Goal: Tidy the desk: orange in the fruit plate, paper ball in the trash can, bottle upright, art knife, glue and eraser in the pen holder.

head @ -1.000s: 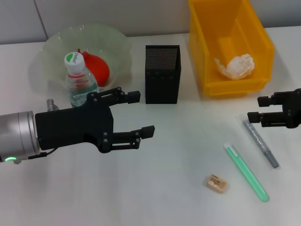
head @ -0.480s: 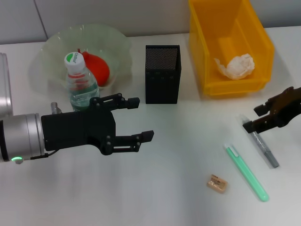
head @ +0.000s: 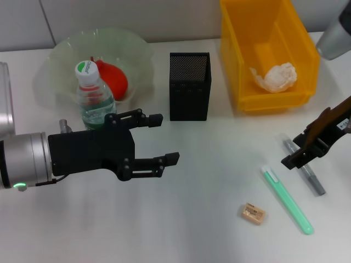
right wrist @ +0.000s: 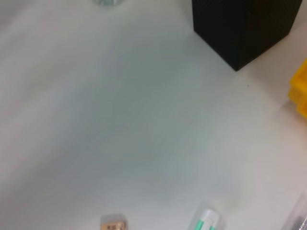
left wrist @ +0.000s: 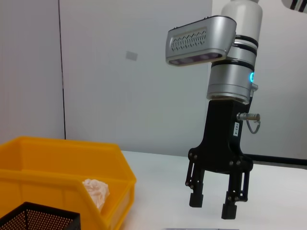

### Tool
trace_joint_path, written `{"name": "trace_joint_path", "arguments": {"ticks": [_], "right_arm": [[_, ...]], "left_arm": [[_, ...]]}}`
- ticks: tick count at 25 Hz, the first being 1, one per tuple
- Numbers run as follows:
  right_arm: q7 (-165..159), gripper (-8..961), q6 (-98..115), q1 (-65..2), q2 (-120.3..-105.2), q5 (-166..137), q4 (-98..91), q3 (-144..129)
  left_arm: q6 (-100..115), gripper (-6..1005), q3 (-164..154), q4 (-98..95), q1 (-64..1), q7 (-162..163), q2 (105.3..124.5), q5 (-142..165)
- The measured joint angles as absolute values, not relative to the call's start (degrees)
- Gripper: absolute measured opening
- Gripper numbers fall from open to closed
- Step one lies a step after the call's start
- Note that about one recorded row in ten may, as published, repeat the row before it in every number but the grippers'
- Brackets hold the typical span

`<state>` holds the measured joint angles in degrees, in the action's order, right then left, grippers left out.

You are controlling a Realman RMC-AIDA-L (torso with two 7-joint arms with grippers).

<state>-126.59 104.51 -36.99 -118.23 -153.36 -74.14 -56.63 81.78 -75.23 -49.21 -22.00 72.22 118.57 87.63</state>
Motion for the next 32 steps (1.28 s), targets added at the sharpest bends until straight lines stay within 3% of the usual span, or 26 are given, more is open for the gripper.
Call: {"name": "trace_joint_path", "arguments": {"ticks": [32], "right_arm": [[-131.1, 664, 102.5, -42.9, -118.92, -158.2, -65.7, -67.9]], "left_arm": [[82.4, 827, -75.6, -49.7, -21.8, 72.1, 118.47, 87.6]]}}
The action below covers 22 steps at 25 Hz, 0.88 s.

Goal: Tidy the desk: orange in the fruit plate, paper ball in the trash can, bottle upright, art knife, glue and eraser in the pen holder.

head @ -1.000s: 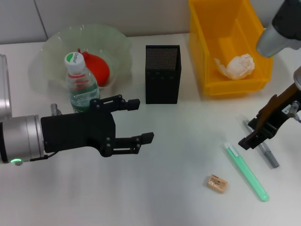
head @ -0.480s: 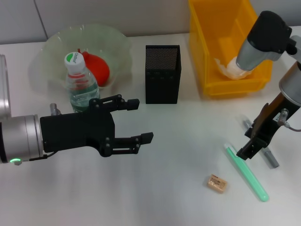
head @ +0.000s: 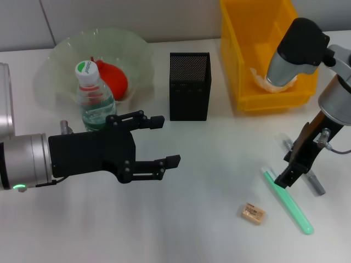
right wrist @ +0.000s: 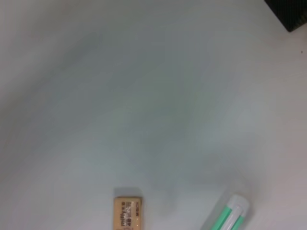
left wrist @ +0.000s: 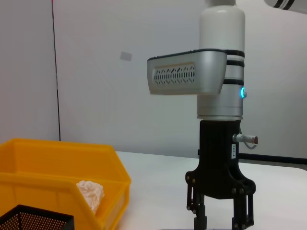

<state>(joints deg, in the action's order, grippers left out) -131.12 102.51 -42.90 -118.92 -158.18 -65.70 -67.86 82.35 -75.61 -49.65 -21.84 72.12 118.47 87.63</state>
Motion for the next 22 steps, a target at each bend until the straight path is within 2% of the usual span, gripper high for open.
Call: {"name": "trace_joint_path", "arguments": {"ticks": [22], "right_arm": [[-131.0, 664, 98.9, -46.6, -119.01, -158.4, -57.9, -70.8]], "left_arm": [[82.4, 827, -75.9, -49.4, -21.8, 72.1, 118.47, 87.6]]}}
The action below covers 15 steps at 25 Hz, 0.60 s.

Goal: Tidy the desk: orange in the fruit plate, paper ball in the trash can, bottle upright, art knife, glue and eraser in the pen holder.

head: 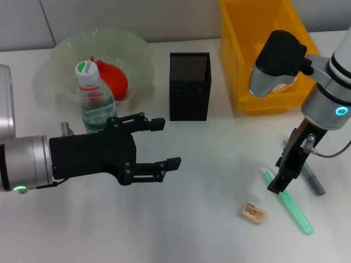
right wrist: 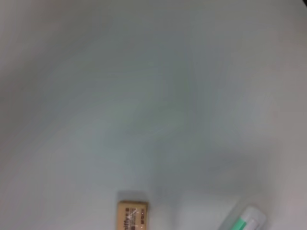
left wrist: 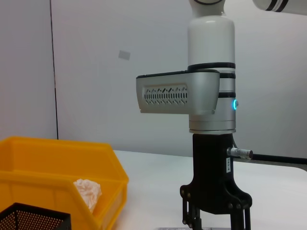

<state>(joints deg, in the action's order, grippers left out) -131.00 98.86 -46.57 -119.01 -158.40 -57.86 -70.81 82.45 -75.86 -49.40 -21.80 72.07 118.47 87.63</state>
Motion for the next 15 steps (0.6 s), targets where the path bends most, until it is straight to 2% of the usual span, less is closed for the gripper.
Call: {"name": "trace_joint_path", "arguments": {"ticks": [15], "right_arm": [[-131.2, 661, 97.3, -47.3, -119.00, -159.2, -55.5, -70.8]], "left_arm": [[82.4, 827, -75.8, -49.6, -22.0, 72.1, 118.47, 87.6]]}}
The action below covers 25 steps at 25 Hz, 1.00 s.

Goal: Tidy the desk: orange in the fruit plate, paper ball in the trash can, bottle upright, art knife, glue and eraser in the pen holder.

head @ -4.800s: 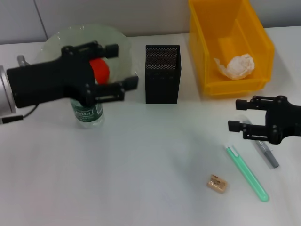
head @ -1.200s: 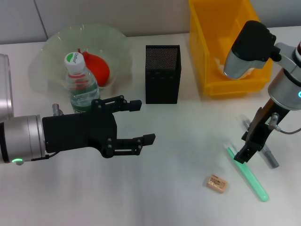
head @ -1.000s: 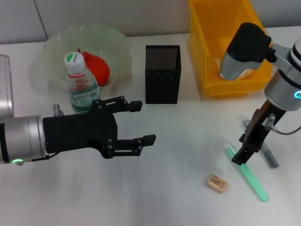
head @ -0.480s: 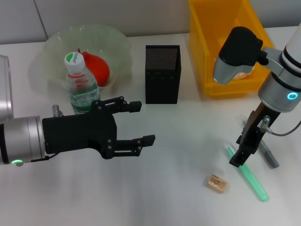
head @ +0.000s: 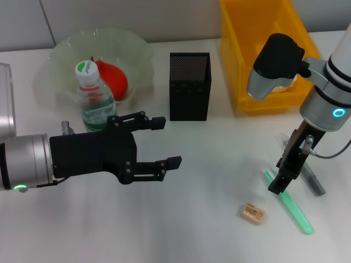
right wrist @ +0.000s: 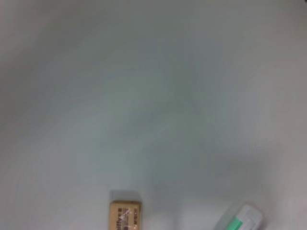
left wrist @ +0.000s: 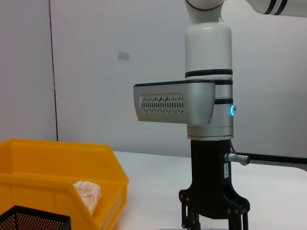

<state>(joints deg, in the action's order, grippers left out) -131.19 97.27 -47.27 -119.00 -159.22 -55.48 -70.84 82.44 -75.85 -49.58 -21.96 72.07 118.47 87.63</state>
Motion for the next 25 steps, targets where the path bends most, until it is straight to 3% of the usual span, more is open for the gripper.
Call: {"name": "trace_joint_path", "arguments": {"ticks": [18, 25], "right_arm": [[-131.8, 537, 96.2, -48.2, -119.00, -159.8, -53.4, -71.1], [-132.0, 539, 95.4, -48.4, -119.05, -159.9, -53.0, -72.1]], "left_arm": [[82.3, 827, -75.8, -49.7, -22.1, 72.0, 118.39, 87.6], [82.2, 827, -75.8, -49.7, -22.1, 72.0, 118.39, 87.6]]}}
